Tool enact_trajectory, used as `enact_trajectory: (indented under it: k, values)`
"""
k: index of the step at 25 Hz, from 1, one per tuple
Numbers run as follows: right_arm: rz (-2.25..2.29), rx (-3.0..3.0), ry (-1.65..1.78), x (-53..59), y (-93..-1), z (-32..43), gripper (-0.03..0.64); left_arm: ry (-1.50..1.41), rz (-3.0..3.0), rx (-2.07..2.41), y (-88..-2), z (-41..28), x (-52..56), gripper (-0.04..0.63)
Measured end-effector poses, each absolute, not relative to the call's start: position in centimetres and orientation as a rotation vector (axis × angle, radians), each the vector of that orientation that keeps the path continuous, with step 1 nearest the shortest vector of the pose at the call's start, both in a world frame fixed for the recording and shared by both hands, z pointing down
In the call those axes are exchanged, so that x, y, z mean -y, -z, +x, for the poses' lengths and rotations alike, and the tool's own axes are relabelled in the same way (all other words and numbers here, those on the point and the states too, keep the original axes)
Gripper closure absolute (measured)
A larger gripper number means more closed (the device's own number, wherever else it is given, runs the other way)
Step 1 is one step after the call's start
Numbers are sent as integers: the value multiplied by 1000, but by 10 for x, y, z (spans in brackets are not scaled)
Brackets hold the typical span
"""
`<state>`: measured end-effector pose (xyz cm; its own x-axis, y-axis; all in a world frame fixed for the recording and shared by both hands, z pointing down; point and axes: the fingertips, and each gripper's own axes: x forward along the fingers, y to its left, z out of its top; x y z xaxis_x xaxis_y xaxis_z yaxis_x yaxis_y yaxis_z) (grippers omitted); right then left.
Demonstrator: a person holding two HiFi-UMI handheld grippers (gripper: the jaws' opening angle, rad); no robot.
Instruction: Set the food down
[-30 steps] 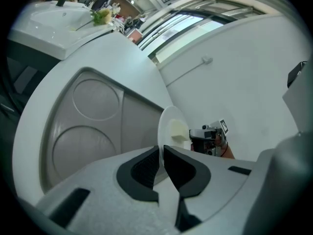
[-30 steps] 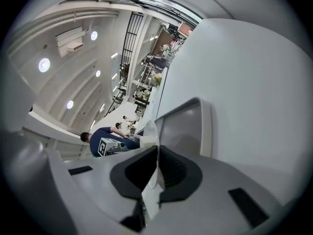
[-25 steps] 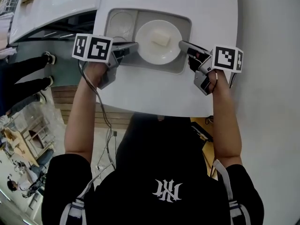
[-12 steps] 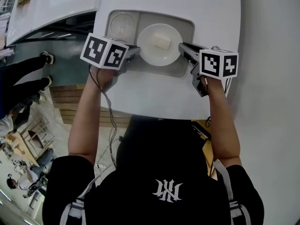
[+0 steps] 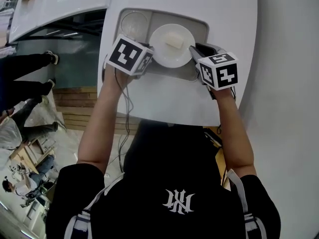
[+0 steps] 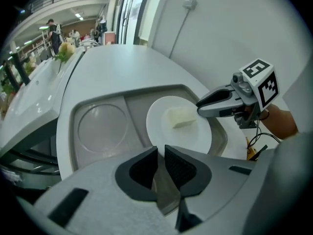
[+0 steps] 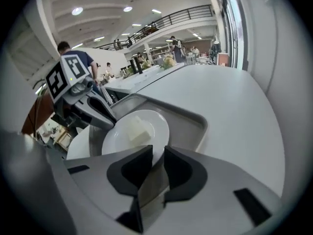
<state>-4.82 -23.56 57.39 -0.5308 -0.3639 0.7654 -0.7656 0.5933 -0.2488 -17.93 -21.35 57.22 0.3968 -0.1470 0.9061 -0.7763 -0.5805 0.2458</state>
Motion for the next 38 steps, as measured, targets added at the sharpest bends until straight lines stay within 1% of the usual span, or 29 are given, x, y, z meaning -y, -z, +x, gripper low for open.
enact_trajectory:
  k: [4,6,7,8,10,12,13,15,17,21,24,27,30,33,38]
  values:
    - [921,2207,-632,234,-554,-47,552,-1154,2037,849,-557,-182,208,561]
    - [1011,2293,-582,228,-519,-37,565,-1051,2059,929,-540,-194,198,561]
    - [1067,2357,-575,219,-495,-26,573,-953,2084,983,-526,-197,189,563]
    - [1110,2438,-587,208,-468,-14,586,-809,2127,1032,-508,-199,179,563]
    - [1118,2653,-670,182,-415,0,597,-409,2234,1055,-464,-200,154,565]
    - [1041,2906,-868,150,-366,6,597,-16,2286,953,-422,-195,113,577]
    - [993,3014,-1008,133,-345,8,597,130,2291,879,-407,-190,88,588]
    - [903,3137,-1210,111,-317,9,598,308,2272,736,-391,-178,46,589]
    - [819,3168,-1217,103,-306,0,612,344,2252,628,-398,-163,27,589]
    - [586,3121,-1046,61,-316,-39,613,317,2268,526,-410,-137,7,589]
    - [347,3092,-994,18,-333,-69,614,331,2378,523,-391,-135,-2,589]
    - [191,3119,-989,-2,-344,-83,614,384,2403,540,-379,-142,5,588]
    - [155,3193,-973,-21,-339,-63,614,500,2368,503,-355,-129,-10,588]
    - [226,3238,-1033,-33,-328,-24,614,461,2403,515,-336,-96,-34,589]
    - [311,3269,-975,-57,-344,7,614,429,2424,510,-341,-57,-56,589]
